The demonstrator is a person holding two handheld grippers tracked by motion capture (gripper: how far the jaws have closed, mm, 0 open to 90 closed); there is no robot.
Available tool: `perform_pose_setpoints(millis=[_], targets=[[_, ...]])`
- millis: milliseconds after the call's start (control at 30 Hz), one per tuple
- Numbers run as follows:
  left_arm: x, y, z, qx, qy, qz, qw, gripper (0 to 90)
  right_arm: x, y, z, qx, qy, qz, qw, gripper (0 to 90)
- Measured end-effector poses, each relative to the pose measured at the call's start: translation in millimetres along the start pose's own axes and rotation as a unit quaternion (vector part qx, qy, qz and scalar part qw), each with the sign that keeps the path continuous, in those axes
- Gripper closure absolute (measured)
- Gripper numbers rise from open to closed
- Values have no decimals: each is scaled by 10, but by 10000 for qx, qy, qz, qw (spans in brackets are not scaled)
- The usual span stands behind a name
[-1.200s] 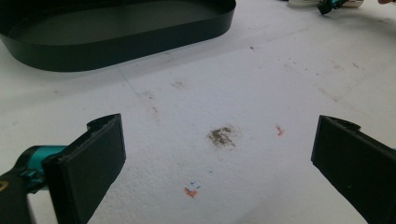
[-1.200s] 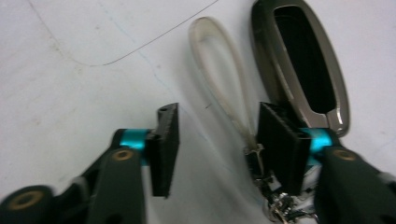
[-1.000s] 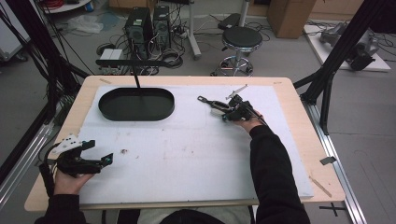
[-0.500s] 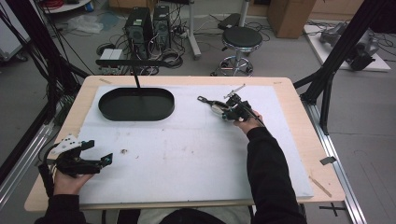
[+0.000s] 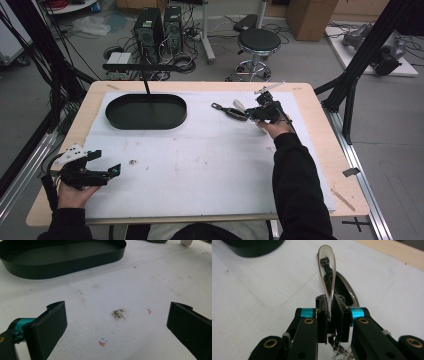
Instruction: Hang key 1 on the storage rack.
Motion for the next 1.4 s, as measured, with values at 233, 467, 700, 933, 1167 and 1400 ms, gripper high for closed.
perform_pose_setpoints(millis=[233, 467, 700, 933, 1167, 1400], targets=[[4, -2, -1, 3, 7, 32, 10000, 35, -32, 184, -112, 368, -176, -179, 9990, 825], [11, -7, -7, 24, 17, 61, 10000, 35, -178, 311, -221, 552, -205, -347, 9977, 825], [10, -2, -16, 69, 28, 63, 10000, 35, -392, 442, -377, 736, -86, -539, 9958, 825], [5, 10, -20, 102, 34, 82, 9999, 35, -665, 508, -613, 876, 71, -819, 9928, 824], [3, 12, -24, 126, 48, 90, 9999, 35, -898, 481, -769, 871, 249, -971, 9911, 824], [2, 2, -23, 121, 37, 102, 9999, 35, -1050, 442, -890, 911, 346, -1131, 9888, 824]])
Point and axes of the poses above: each handheld gripper's, and its own axes: y roughly backward along the jaws, z roughly out of its underside, x roughly to its right, the point moved 8 cm from there along -y, roughly forward along the jaws, and after that the axes turned 9 degrees about -y, right-handed, at the moved point
